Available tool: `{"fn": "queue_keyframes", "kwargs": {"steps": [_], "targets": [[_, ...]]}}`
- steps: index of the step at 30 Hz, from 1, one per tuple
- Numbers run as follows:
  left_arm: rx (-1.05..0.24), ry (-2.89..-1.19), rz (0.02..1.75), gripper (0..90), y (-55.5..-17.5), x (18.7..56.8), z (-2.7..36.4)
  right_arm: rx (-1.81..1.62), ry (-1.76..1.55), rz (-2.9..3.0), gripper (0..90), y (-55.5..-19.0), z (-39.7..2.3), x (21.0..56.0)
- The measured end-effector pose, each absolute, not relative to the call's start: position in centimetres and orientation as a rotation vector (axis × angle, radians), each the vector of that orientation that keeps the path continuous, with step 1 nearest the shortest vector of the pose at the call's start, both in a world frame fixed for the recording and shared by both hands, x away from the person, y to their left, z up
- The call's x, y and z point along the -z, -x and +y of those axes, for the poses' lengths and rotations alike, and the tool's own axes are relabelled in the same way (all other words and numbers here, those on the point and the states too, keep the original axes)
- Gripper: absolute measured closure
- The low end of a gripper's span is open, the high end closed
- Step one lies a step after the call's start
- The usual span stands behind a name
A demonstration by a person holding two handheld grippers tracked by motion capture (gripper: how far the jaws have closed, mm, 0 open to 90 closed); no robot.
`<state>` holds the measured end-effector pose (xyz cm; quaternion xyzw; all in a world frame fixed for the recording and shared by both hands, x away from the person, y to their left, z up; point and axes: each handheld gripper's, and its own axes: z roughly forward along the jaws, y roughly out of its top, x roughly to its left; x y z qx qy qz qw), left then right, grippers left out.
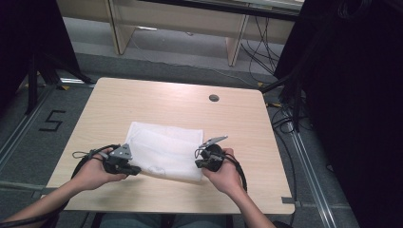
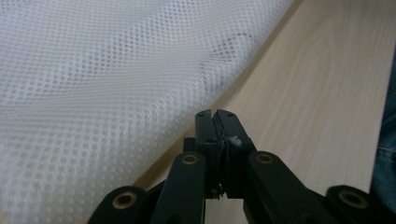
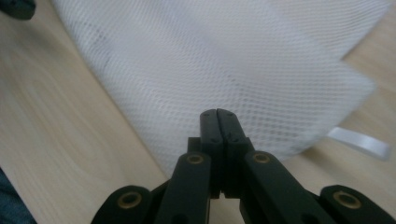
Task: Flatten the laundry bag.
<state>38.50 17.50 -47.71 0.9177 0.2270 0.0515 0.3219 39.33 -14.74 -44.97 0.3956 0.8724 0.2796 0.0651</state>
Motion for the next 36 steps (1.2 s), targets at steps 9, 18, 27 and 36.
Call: {"fn": "queue_keyframes", "kwargs": {"steps": [9,18,27,36], "targets": [[-0.132,-2.439,0.615,87.1,-40.2,48.6,15.4,-0.736,-1.201,2.687,89.7,-40.6,-13.6,46.5],[-0.151,-2.419,0.652,87.1,-41.6,48.9,13.8,-0.687,-1.268,2.659,89.1,-43.2,-14.3,47.3],[-0.167,-2.455,0.657,87.4,-43.2,49.1,13.2,-0.672,-1.323,2.621,88.1,-45.2,-14.9,47.8],[-0.210,-2.450,0.673,86.9,-44.3,49.3,13.3,-0.680,-1.362,2.583,86.9,-46.8,-15.0,48.1]]}}
